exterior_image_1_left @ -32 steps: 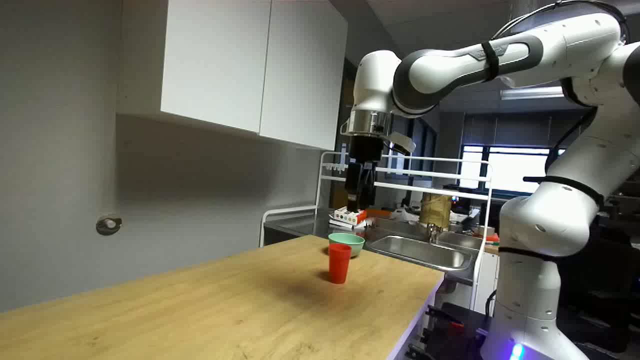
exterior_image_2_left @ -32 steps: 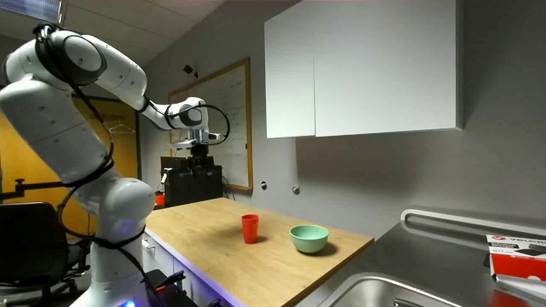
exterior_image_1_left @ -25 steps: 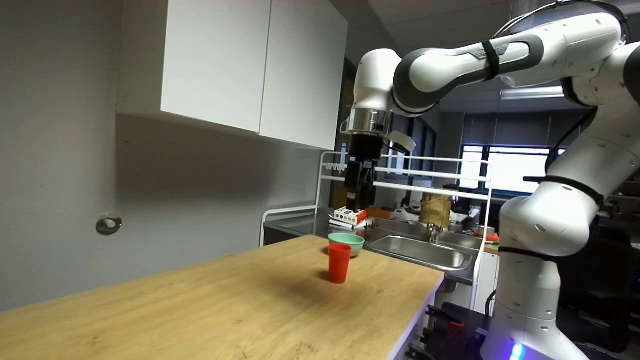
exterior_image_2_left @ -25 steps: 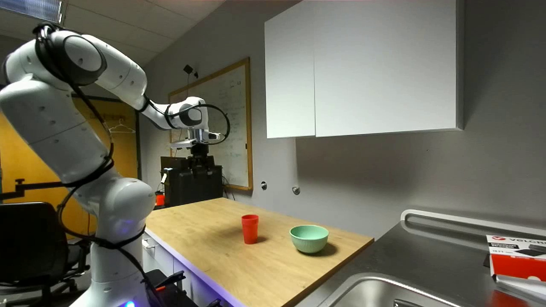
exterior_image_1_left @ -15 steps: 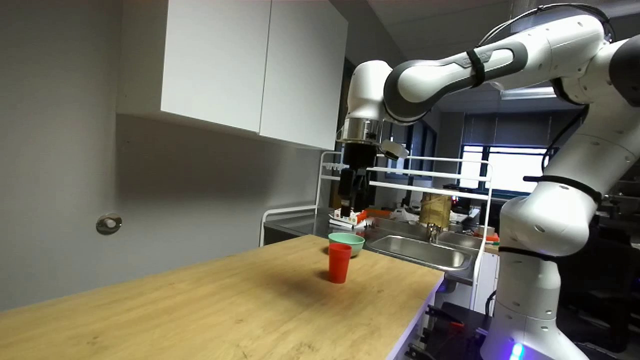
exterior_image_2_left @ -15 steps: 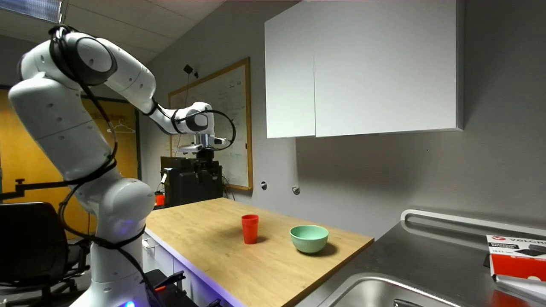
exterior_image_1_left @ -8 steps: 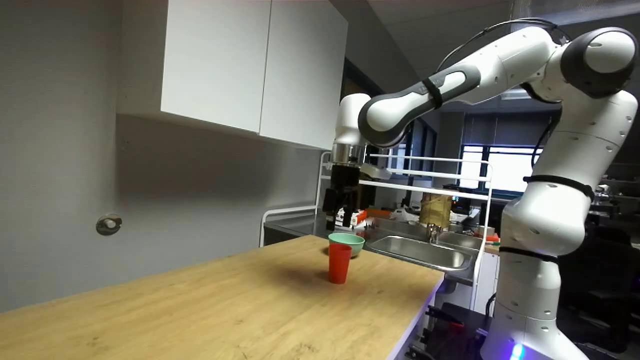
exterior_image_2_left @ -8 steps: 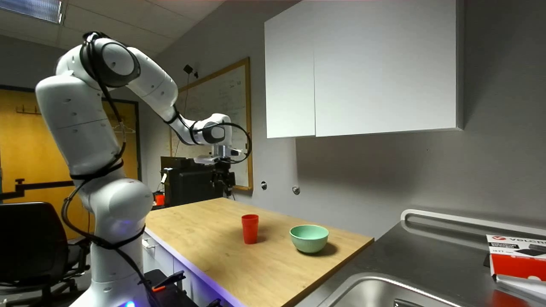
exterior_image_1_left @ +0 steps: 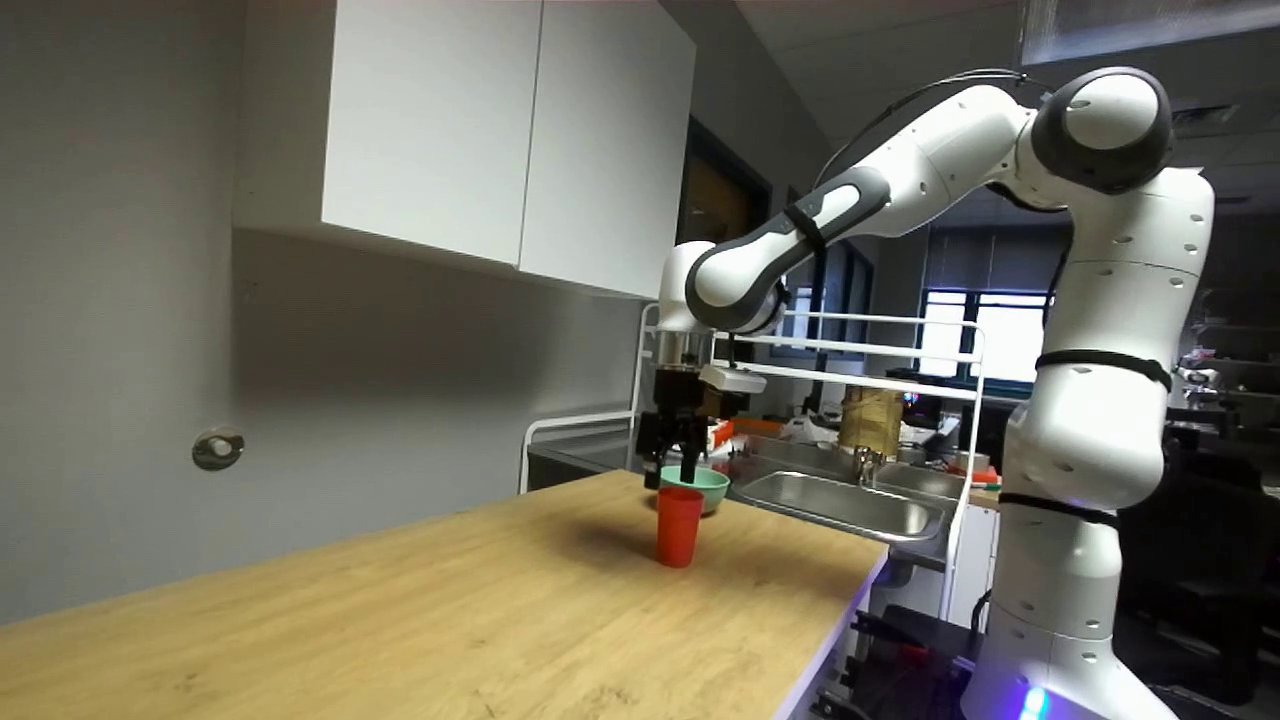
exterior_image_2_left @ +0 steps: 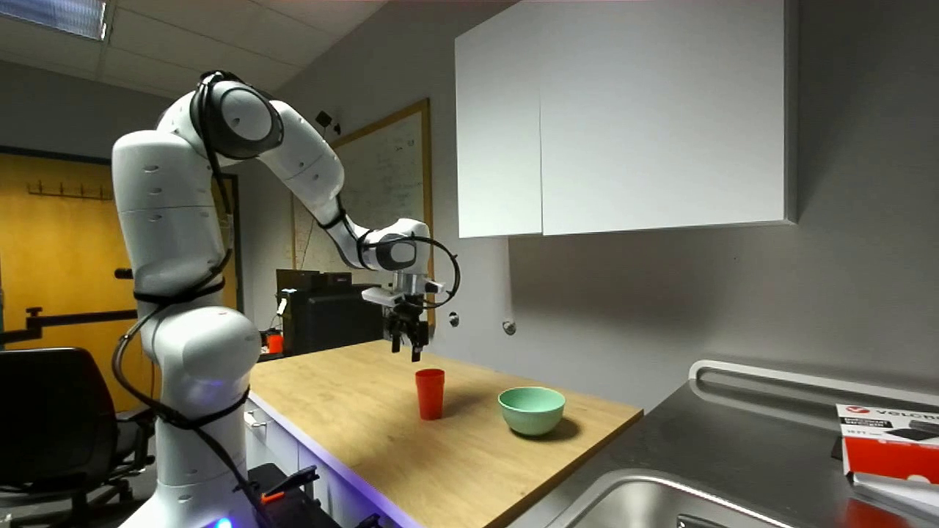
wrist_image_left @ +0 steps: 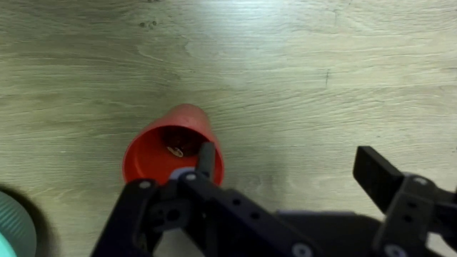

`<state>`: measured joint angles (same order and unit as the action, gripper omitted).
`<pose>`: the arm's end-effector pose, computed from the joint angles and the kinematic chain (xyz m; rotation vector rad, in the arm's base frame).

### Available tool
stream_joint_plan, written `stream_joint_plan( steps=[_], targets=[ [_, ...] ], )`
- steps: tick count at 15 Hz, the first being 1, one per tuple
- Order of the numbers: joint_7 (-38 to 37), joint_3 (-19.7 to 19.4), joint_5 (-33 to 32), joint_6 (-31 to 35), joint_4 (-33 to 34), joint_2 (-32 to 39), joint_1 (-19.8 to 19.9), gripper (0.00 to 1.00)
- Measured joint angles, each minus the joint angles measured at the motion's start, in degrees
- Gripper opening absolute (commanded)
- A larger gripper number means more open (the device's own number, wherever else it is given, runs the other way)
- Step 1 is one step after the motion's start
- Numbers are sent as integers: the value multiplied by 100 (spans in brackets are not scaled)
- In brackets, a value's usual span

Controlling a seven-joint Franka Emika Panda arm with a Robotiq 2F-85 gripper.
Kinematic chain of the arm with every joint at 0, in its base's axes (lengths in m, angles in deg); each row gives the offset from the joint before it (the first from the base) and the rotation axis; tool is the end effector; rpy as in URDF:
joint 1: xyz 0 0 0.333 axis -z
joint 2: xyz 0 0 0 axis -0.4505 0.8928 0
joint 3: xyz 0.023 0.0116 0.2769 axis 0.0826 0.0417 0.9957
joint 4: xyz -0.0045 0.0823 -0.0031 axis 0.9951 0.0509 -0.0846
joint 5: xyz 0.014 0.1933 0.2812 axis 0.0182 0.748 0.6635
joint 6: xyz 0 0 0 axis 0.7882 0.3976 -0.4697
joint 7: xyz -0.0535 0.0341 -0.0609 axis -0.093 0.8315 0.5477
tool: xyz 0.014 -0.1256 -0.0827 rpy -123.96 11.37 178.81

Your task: Pour the beans from the cup into the bowl

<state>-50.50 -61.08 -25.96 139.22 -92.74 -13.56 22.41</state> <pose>0.4236 0.0776 0.3133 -3.0720 0.0788 0.0639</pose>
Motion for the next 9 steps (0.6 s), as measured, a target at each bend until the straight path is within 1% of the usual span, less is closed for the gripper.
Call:
stream_joint_plan(
  steps=[4, 8, 9],
  targets=[
    [145, -137, 149, 20, 206, 457, 45, 100],
    [225, -180, 265, 20, 447, 854, 49, 100],
    [236, -180, 284, 20, 504, 935, 49, 75]
  ],
)
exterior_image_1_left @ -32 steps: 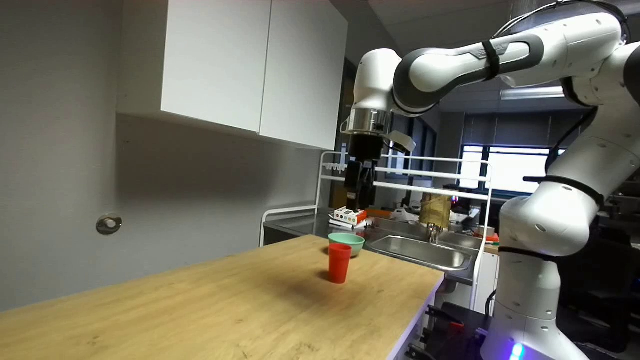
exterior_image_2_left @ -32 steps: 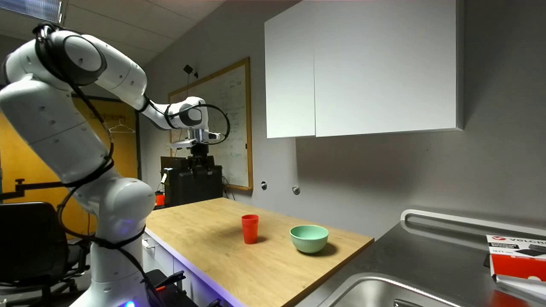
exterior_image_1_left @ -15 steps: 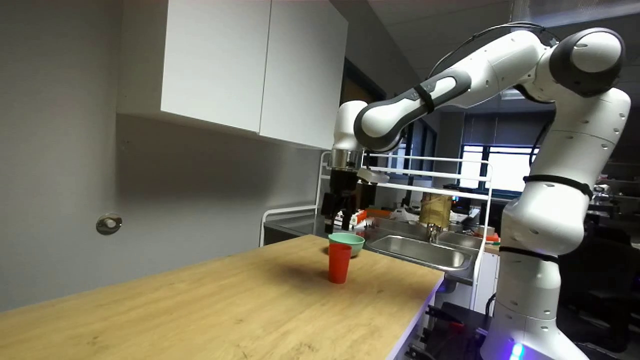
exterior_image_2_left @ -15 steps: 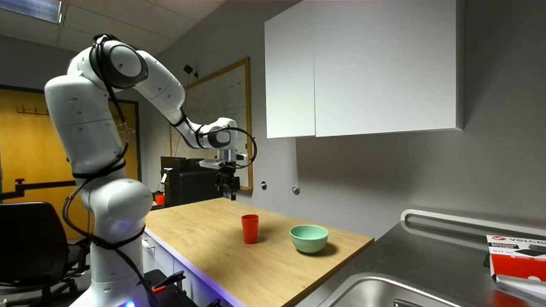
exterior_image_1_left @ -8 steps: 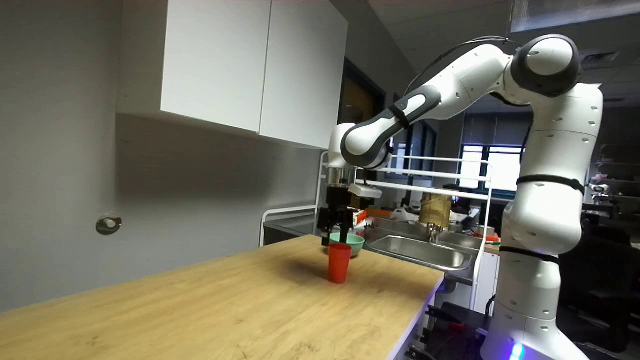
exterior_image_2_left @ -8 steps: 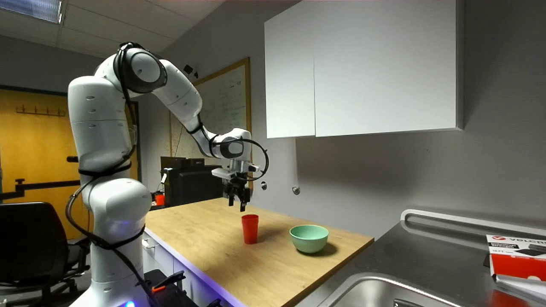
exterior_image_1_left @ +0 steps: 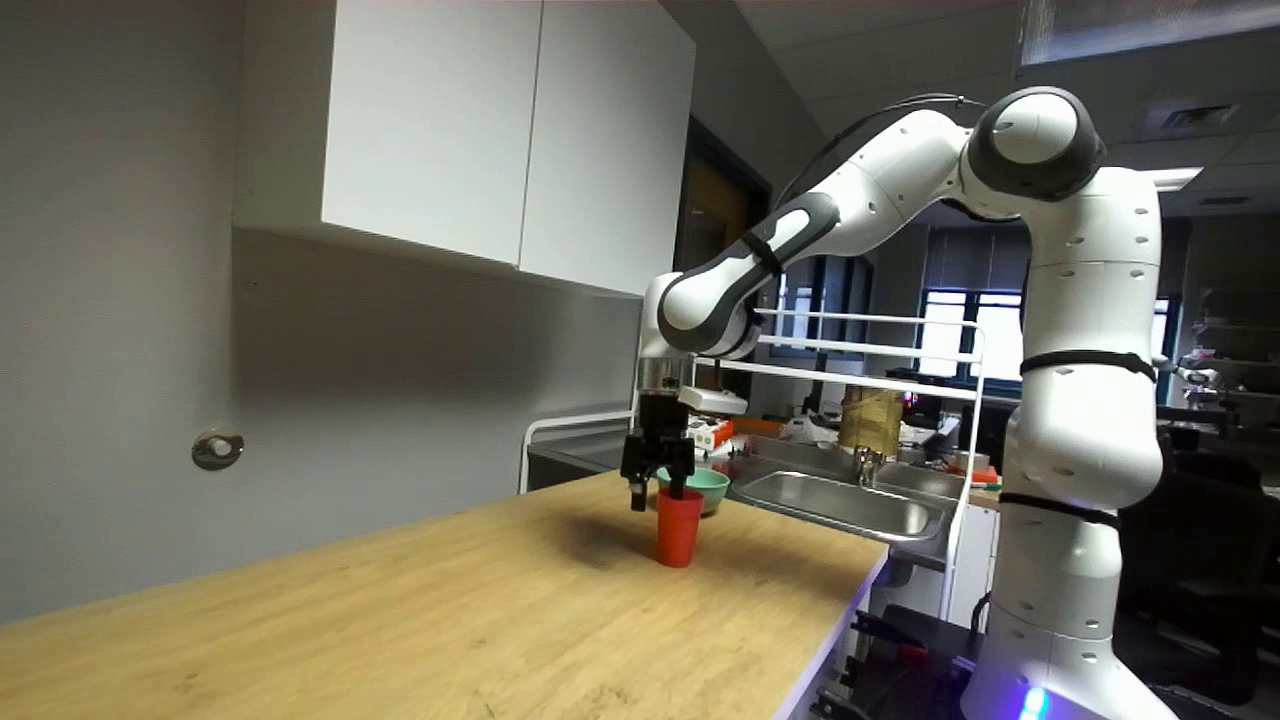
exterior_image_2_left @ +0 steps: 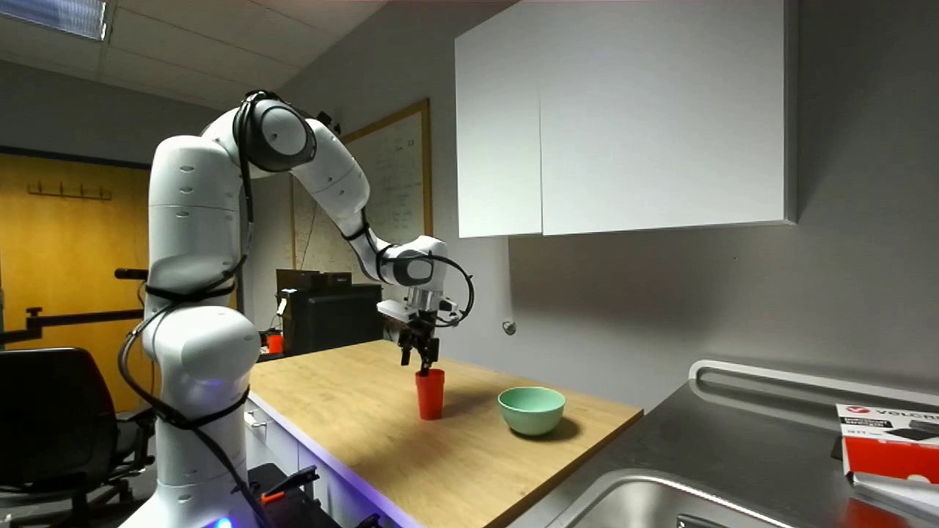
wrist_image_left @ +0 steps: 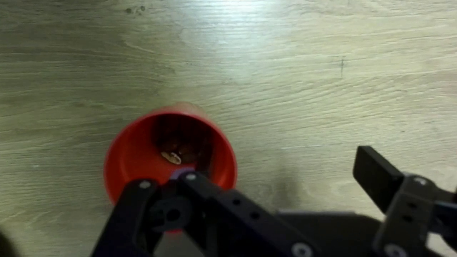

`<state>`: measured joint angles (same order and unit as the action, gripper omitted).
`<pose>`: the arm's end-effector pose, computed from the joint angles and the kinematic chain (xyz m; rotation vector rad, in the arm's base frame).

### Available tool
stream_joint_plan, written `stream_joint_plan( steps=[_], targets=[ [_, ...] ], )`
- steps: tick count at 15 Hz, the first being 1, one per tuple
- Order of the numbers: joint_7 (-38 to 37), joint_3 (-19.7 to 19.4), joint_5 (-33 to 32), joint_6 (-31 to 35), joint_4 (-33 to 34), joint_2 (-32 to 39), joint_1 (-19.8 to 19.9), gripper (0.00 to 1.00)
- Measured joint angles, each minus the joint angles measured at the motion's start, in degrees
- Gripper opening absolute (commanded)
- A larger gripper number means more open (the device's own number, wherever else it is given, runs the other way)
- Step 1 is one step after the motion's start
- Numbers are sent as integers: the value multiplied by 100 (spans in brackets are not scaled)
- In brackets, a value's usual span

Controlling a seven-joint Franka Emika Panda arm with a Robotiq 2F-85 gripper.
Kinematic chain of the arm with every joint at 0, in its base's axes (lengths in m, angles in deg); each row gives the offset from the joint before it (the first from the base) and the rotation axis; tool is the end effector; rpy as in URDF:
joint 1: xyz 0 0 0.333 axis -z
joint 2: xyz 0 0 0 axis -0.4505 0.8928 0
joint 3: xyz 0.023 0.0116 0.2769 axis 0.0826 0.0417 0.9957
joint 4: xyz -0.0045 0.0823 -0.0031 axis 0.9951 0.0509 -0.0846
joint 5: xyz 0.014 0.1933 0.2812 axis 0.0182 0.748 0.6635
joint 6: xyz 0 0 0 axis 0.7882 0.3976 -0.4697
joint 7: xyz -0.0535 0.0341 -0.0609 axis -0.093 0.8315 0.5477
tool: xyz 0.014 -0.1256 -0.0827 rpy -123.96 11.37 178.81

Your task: Pour the beans from the cup into the bowl

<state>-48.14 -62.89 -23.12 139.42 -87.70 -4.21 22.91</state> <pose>0.4486 0.0670 0.2752 -3.0247 0.1301 0.1749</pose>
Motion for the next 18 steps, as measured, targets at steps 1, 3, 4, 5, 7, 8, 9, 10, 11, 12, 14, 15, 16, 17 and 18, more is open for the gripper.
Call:
stream_joint_plan(
  steps=[1, 3, 4, 5, 7, 8, 9, 10, 11, 12, 14, 15, 16, 17, 18],
  targets=[
    [6, 0, 8, 0, 53, 70, 0, 73],
    [8, 0, 9, 0, 138, 172, 0, 57],
    [9, 0, 9, 0, 165, 202, 0, 49],
    [9, 0, 9, 0, 185, 221, 1, 43],
    [15, 0, 9, 0, 216, 234, 4, 27],
    [20, 0, 10, 0, 224, 234, 7, 20],
    [29, 0, 12, 0, 232, 234, 12, 11],
    [50, 0, 17, 0, 242, 234, 20, 5],
    [77, 0, 27, 0, 250, 234, 28, 1],
    [117, 0, 39, 0, 258, 234, 35, 0],
    [207, 0, 63, 2, 281, 223, 39, 1],
    [241, 0, 64, 2, 310, 193, 39, 1],
    [281, 3, 70, 2, 322, 164, 39, 2],
    [330, 6, 71, 4, 324, 142, 37, 2],
    [384, 9, 70, 11, 325, 123, 36, 2]
  ],
)
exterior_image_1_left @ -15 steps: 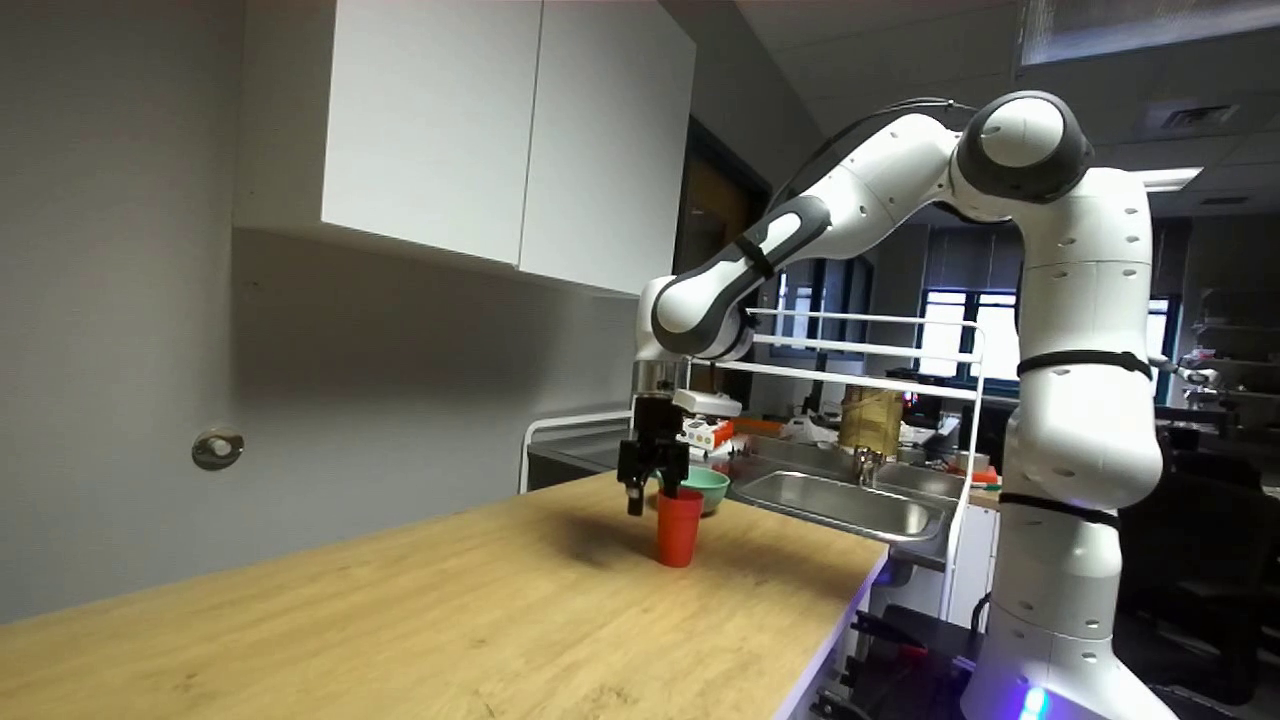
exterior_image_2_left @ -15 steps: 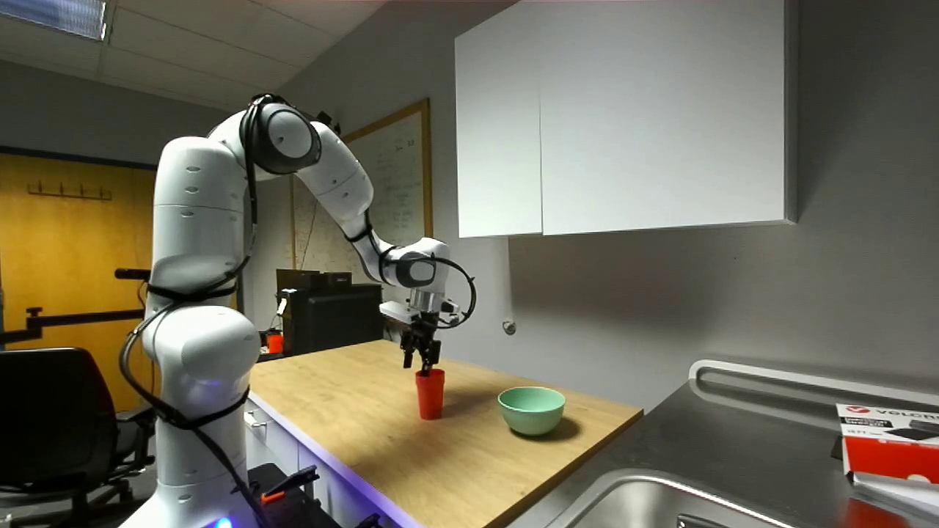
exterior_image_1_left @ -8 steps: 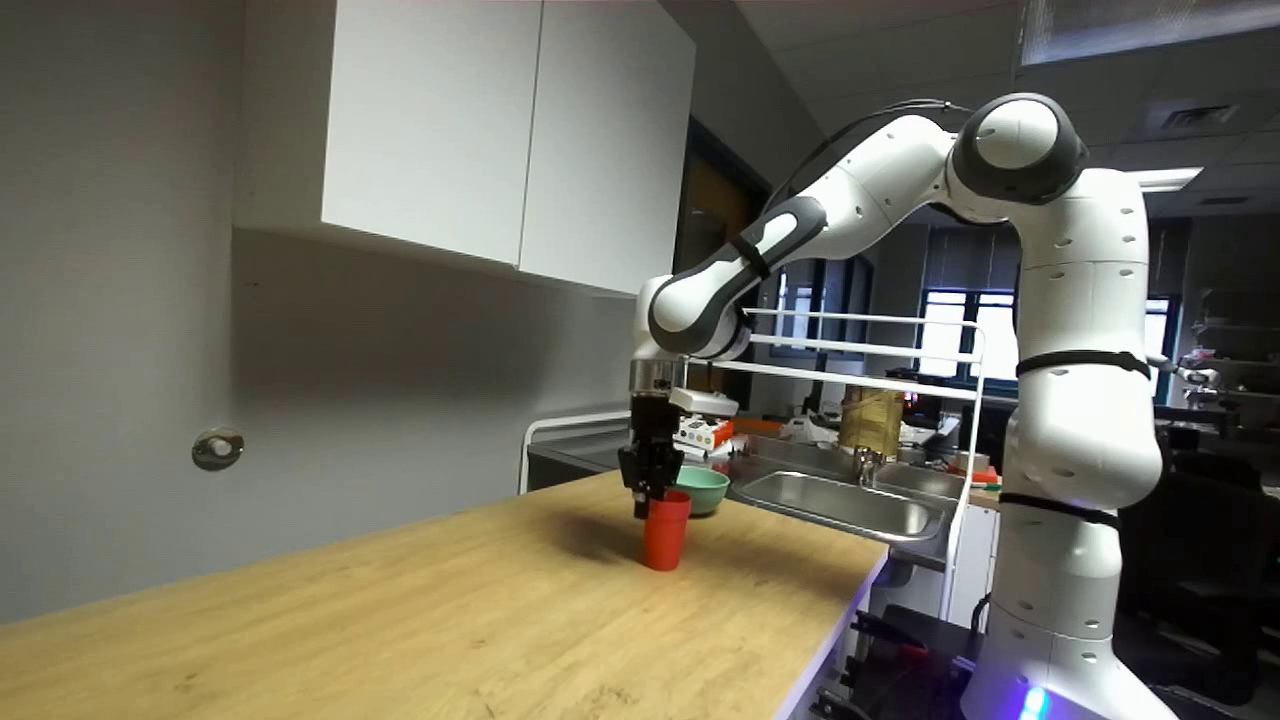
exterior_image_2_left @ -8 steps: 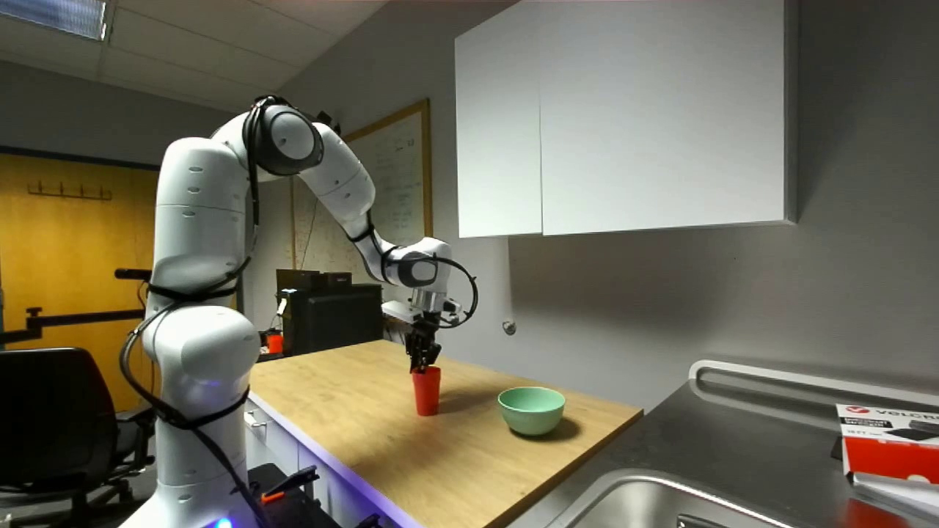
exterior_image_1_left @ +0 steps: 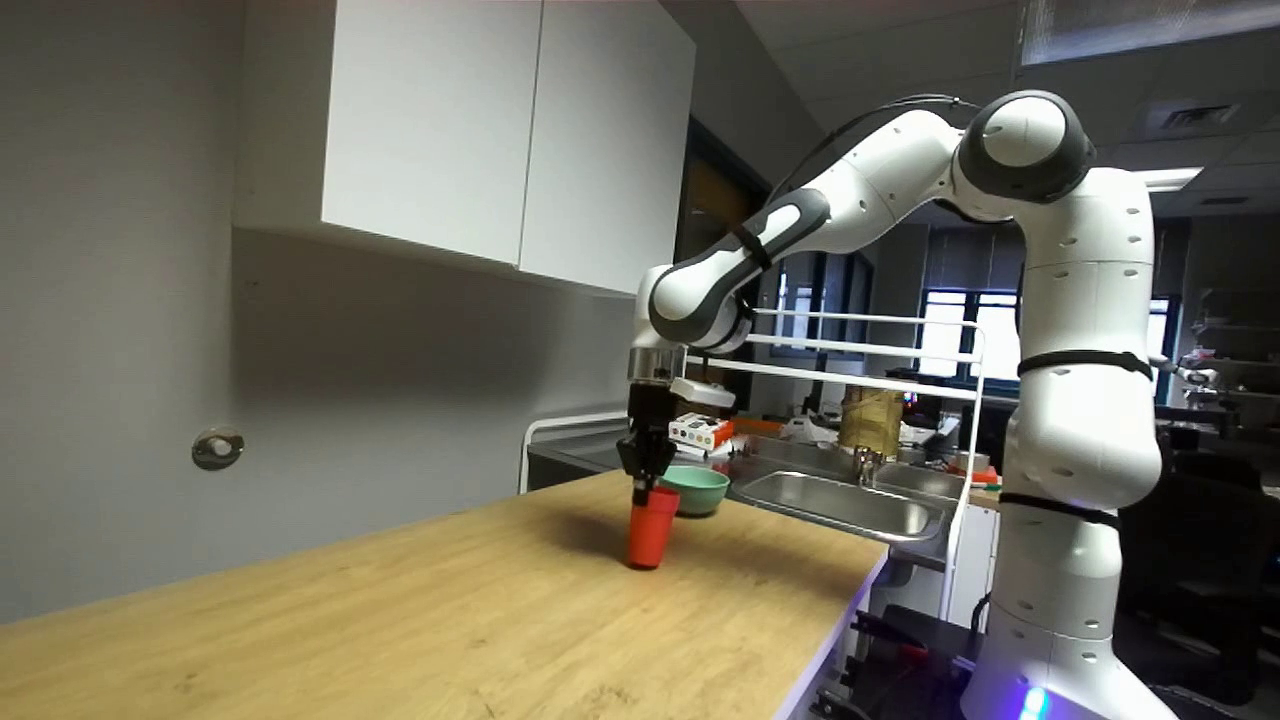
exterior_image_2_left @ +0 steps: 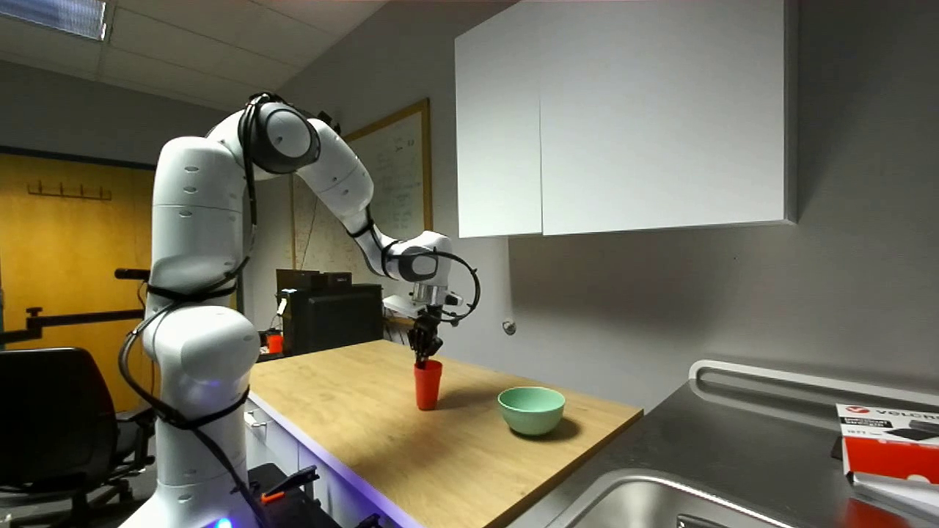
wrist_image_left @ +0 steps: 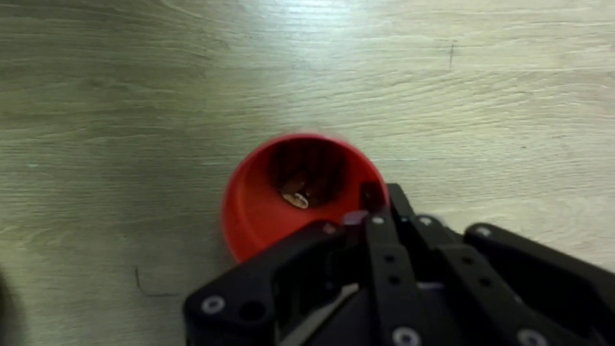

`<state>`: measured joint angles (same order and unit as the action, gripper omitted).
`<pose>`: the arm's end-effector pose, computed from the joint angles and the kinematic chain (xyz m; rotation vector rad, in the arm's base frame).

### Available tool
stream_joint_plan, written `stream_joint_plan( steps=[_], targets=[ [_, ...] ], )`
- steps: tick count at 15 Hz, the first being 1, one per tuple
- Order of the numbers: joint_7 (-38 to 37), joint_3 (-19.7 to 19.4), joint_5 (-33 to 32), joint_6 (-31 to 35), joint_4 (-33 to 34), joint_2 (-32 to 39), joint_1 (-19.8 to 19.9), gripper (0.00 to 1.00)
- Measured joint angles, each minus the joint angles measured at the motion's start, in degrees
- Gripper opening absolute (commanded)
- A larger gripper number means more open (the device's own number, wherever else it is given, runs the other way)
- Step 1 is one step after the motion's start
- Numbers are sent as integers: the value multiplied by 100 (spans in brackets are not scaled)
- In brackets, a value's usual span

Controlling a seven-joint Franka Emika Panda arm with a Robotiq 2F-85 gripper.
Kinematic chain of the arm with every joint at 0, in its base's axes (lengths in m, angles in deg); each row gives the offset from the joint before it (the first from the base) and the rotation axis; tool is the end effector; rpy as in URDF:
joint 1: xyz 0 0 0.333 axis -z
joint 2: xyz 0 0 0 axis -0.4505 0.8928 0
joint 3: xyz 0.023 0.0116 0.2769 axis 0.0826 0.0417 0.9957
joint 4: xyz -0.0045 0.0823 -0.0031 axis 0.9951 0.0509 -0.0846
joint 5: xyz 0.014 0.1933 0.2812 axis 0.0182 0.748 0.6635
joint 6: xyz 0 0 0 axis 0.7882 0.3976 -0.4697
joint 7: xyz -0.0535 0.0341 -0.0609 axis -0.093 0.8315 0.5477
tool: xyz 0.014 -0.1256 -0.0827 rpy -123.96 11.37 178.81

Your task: Pour the beans from the cup into the bowl

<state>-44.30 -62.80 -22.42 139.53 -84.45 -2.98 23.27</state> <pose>0.4665 0.0678 0.2867 -3.0108 0.0446 0.1136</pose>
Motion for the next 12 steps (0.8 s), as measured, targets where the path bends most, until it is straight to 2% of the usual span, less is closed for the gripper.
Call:
stream_joint_plan(
  steps=[7, 12],
  targets=[
    [453, -57, -14, 127, 33, -362, 70, 1],
    [1139, -348, 95, 136, 50, -695, 279, 1]
  ],
)
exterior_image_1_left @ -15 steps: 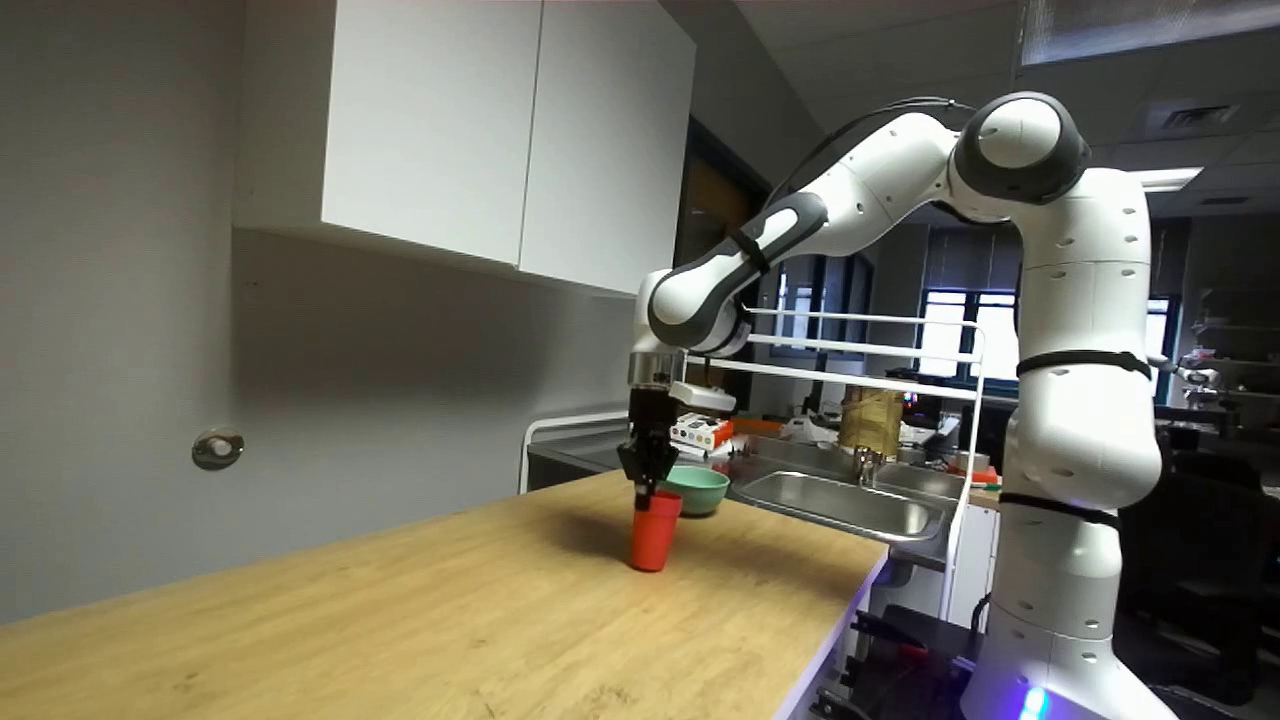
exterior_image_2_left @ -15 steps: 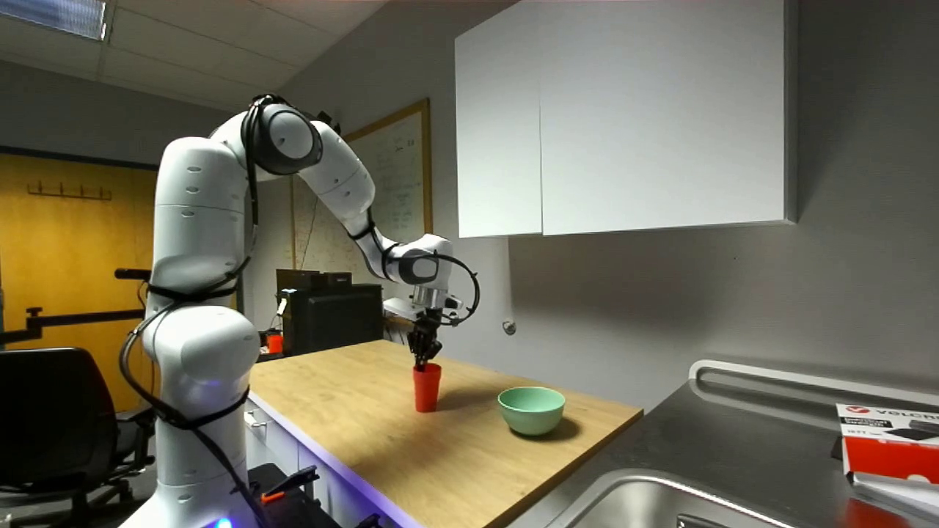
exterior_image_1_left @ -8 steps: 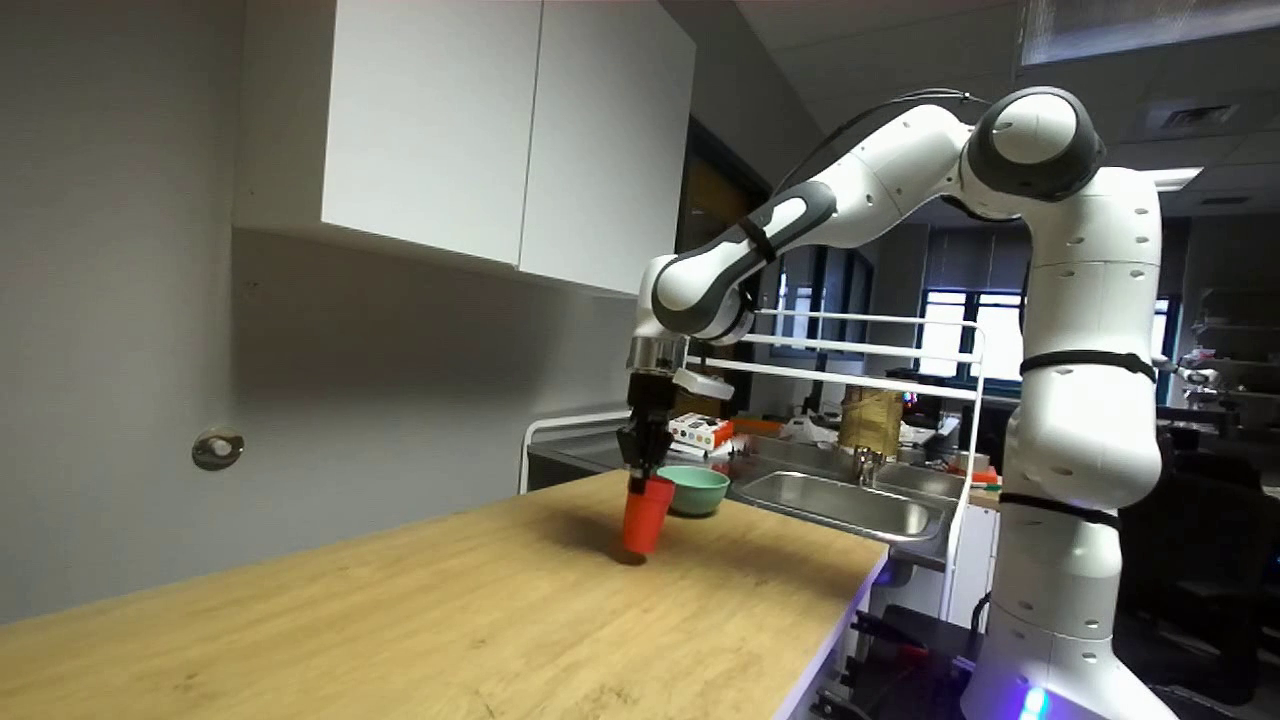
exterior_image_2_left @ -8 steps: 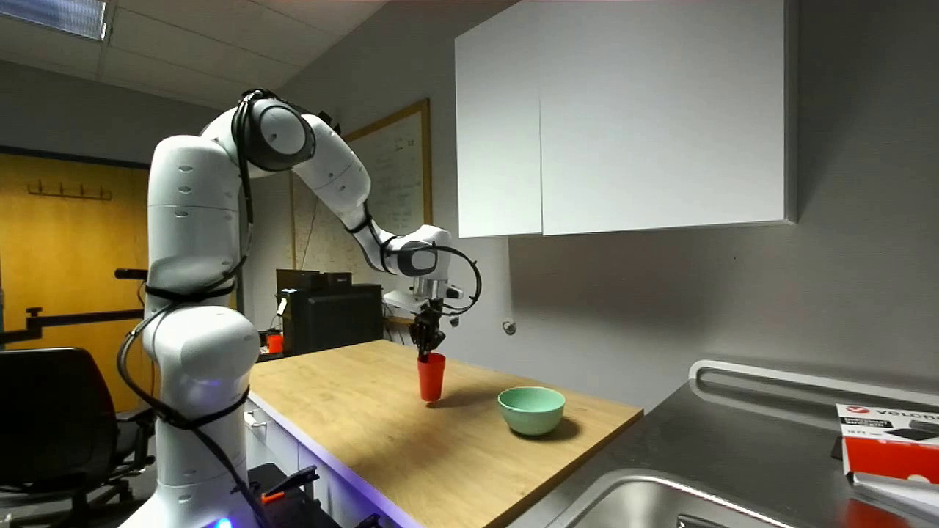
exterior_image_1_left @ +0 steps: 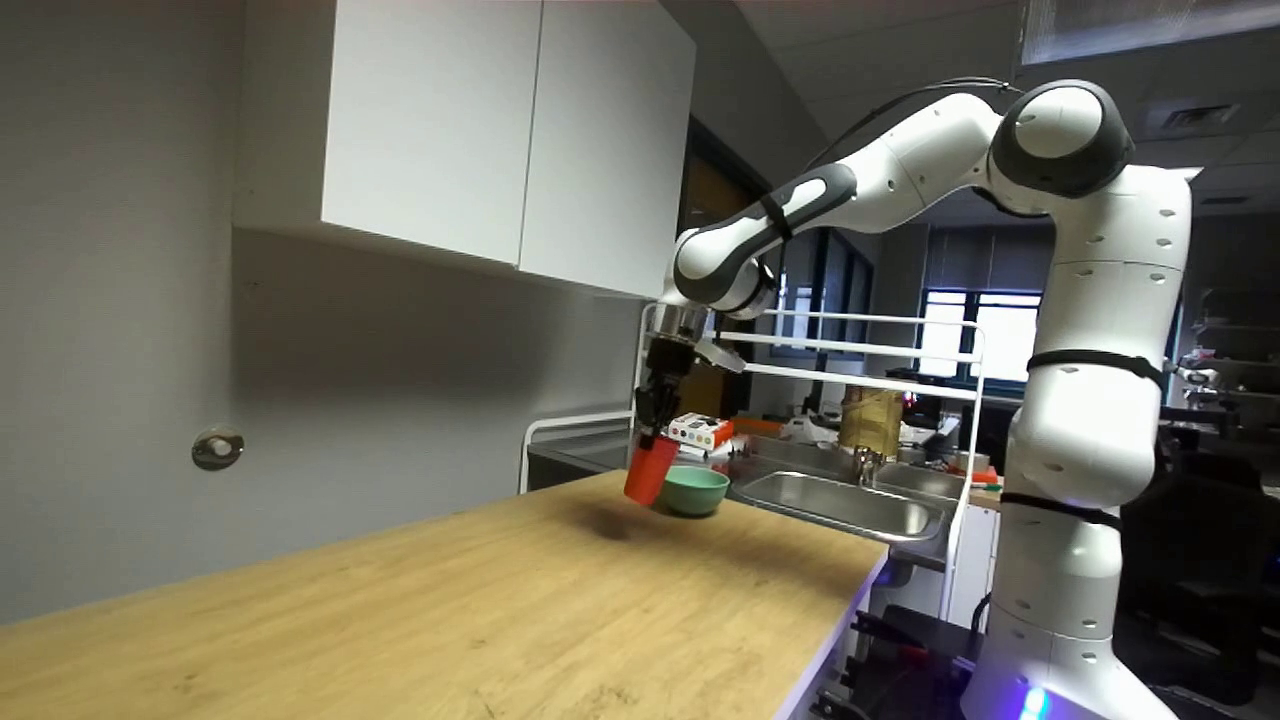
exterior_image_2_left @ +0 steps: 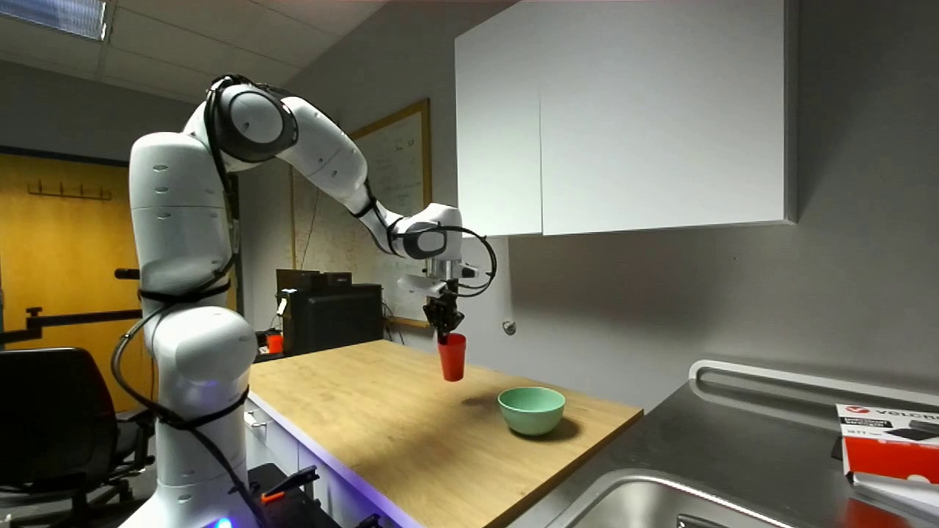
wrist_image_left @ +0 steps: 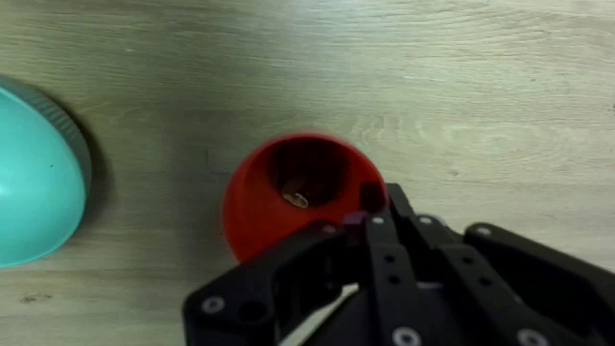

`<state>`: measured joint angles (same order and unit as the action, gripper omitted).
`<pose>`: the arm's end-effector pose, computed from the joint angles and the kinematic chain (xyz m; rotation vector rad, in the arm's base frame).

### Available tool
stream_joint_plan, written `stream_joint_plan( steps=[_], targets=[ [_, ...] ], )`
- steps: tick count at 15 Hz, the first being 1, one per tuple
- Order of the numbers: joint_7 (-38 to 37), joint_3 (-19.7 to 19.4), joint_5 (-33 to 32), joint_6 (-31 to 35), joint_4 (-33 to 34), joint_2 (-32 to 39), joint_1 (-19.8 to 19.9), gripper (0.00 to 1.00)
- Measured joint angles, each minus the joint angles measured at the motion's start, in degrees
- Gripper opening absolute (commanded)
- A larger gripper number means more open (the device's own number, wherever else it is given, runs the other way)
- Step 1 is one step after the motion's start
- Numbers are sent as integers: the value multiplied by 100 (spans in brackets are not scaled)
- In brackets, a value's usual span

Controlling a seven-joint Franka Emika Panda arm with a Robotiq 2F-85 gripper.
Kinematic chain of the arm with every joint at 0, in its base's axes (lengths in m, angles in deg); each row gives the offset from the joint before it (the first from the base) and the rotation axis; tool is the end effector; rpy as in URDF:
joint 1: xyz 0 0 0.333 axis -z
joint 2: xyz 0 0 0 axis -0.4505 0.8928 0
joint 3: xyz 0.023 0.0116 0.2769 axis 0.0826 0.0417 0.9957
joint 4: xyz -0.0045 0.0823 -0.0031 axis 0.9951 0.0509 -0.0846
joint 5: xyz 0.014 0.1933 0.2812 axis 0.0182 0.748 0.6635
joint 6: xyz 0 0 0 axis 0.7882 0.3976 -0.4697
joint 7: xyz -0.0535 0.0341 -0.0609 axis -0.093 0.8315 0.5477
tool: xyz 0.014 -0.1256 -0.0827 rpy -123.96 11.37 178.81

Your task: Pour the beans from the cup into the bowl

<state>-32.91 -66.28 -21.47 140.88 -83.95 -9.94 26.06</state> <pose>0.4791 0.0167 0.3501 -2.9933 -0.0847 -0.1492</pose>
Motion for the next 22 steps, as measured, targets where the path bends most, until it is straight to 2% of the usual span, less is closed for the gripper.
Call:
stream_joint_plan(
  steps=[6, 13, 16, 22],
  targets=[
    [1313, -587, 716, 0, 70, -287, 278, 1],
    [3209, -1307, 2341, -255, 317, -102, 529, 1],
    [3927, -1449, 3092, -587, 539, 217, 729, 1],
    [5118, -1466, 4475, -1442, 1016, 982, 1246, 1]
  ],
)
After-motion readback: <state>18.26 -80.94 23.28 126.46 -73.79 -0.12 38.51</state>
